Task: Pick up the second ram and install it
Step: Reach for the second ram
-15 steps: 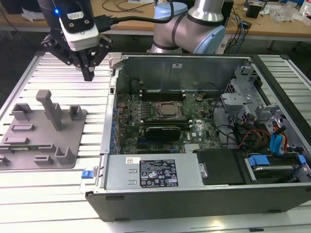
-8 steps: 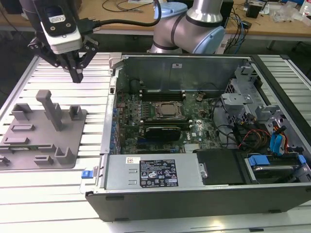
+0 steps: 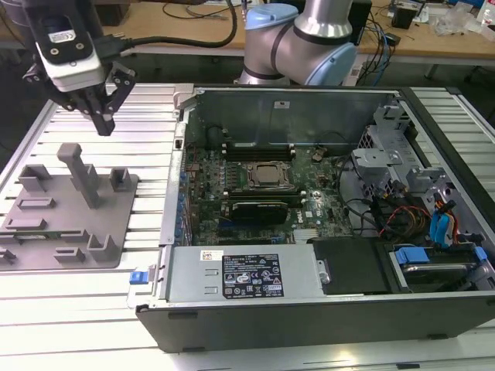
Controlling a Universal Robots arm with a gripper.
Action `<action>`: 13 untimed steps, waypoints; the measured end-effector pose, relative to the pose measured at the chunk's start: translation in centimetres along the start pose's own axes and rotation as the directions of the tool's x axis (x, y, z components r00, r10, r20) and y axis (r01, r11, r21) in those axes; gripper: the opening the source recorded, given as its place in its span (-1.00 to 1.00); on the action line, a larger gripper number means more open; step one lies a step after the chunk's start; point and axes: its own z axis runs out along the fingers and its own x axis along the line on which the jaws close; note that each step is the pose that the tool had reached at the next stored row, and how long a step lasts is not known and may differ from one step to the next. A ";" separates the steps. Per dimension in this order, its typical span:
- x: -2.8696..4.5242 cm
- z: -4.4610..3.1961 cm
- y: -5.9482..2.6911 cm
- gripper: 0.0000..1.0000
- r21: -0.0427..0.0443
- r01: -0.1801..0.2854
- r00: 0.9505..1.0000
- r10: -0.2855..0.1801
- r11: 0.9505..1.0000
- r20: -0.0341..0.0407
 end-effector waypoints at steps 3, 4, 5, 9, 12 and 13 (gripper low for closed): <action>1.96 0.15 -0.17 -0.84 0.000 0.000 1.000 0.000 1.000 0.000; 2.87 0.22 -0.24 -0.84 0.000 0.000 1.000 0.000 1.000 0.000; 3.54 0.26 -0.30 -0.84 0.000 0.000 1.000 0.000 1.000 0.000; 6.34 0.44 -0.51 -0.84 0.000 0.000 1.000 0.000 1.000 0.000; 7.37 0.52 -0.59 -0.84 0.000 0.000 1.000 0.000 1.000 0.000; 7.64 0.54 -0.61 -0.84 0.000 0.000 1.000 0.000 1.000 0.000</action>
